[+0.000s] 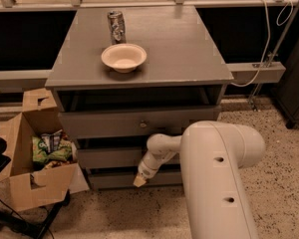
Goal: Close middle drawer
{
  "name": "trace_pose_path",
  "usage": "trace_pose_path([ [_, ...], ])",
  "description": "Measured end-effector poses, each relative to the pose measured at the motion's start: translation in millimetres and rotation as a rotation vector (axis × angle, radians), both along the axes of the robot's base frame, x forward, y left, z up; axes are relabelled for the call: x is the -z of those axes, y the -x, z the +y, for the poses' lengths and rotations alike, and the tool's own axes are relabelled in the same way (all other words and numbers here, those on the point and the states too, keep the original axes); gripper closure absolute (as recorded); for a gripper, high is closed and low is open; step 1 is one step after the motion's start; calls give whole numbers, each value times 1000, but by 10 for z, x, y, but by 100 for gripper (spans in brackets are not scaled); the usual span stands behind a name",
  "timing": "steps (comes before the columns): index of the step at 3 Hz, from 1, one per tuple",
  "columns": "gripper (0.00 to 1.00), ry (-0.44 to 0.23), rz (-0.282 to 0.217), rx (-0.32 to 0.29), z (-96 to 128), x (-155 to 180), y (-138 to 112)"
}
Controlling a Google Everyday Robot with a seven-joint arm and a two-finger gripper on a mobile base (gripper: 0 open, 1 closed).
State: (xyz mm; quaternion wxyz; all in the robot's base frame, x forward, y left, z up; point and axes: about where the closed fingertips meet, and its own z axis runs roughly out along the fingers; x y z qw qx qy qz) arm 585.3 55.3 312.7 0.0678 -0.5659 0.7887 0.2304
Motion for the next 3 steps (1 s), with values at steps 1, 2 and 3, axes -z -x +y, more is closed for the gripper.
trace_pose_path([
  [1,5,0,5,-3,11,24,25],
  [2,0,0,7,-4,15,31,34],
  [3,0,0,7,-4,15,31,34],
])
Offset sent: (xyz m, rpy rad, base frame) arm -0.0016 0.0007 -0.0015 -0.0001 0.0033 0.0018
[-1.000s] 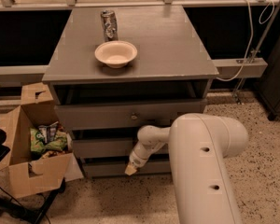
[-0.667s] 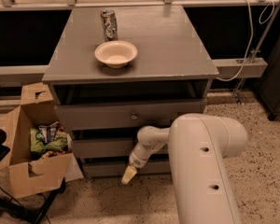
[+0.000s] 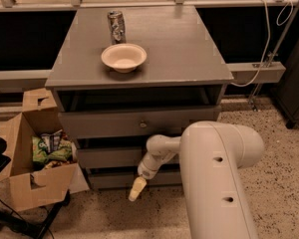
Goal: Close middle drawer
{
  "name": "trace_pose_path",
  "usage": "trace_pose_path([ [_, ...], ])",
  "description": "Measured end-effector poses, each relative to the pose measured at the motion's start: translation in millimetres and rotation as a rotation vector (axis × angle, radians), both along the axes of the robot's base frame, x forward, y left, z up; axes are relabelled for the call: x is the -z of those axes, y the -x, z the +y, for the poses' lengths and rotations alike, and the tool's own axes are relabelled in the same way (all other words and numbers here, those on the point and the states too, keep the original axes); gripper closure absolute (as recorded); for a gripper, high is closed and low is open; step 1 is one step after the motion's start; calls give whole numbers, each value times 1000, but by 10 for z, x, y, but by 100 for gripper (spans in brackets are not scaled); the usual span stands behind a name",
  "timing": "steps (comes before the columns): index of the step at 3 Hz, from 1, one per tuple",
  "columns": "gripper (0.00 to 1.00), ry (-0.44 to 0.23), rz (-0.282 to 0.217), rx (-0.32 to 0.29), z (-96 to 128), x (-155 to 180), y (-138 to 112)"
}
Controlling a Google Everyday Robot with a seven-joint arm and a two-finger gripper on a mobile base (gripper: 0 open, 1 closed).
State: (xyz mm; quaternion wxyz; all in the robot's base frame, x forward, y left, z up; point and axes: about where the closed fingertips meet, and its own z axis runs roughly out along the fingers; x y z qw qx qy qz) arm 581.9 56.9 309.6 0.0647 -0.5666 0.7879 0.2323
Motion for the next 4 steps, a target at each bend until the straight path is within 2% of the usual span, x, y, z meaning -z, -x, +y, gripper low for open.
trace_pose_path([
  [1,18,8,-2,-4,6,4,6],
  [2,49,78,-83,-57,1,-257,-424],
  [3,72,112,-155,-87,3,-443,-764],
  [4,100,109,-152,-96,86,-444,-728],
])
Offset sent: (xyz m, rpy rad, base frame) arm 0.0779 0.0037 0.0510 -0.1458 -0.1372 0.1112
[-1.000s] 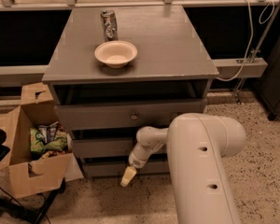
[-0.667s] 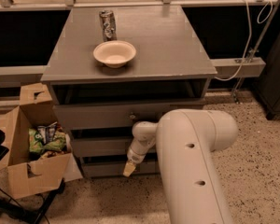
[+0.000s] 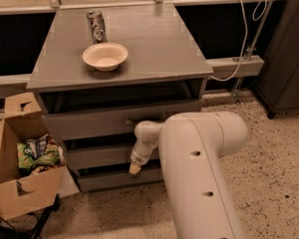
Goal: Close middle drawer
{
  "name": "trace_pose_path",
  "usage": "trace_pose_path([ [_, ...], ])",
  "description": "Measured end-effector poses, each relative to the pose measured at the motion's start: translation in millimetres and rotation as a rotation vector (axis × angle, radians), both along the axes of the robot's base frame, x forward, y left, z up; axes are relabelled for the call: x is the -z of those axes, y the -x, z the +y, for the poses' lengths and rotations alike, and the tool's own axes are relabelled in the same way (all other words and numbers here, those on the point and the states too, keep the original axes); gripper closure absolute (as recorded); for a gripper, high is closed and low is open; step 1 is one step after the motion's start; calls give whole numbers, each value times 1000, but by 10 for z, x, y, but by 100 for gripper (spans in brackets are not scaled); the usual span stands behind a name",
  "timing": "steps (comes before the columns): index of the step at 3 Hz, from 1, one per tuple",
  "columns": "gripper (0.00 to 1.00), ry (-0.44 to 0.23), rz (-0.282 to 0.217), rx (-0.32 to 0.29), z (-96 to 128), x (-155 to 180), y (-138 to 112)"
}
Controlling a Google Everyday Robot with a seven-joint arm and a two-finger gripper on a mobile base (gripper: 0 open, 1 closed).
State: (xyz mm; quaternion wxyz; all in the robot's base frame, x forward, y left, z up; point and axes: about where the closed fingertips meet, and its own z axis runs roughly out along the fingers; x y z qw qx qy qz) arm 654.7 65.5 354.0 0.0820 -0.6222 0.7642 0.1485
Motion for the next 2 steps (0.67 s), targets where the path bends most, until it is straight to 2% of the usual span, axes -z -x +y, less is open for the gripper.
trace_pose_path([
  [1,100,15,34,-10,-32,-78,305],
  [2,100,66,152,-34,-151,-367,931],
])
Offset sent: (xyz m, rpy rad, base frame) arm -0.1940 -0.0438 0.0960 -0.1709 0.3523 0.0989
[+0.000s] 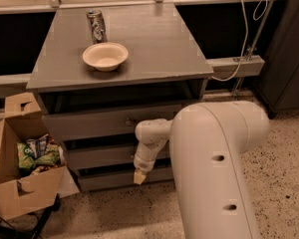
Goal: Close middle drawer
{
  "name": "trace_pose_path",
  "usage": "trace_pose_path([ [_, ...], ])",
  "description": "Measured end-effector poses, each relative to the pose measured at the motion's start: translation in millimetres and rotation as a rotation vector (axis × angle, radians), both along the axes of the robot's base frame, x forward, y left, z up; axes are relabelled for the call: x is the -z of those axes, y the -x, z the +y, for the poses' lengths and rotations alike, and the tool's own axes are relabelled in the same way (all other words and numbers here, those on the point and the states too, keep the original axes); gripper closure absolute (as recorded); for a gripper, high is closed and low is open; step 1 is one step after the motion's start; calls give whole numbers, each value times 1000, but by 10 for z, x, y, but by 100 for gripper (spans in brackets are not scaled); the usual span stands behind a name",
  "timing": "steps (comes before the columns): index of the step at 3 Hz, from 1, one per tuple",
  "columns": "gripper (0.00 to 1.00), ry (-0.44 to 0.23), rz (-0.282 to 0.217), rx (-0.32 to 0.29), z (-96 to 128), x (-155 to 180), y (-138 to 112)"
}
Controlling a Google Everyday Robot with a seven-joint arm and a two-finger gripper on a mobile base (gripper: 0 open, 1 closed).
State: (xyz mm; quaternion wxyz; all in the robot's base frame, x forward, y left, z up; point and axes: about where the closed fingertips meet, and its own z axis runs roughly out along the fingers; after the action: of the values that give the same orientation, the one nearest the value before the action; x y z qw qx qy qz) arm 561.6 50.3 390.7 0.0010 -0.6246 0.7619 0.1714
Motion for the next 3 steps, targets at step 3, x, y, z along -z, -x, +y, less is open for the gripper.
trace_pose_path([
  [3,100,343,100,-94,-873,-1643,1373],
])
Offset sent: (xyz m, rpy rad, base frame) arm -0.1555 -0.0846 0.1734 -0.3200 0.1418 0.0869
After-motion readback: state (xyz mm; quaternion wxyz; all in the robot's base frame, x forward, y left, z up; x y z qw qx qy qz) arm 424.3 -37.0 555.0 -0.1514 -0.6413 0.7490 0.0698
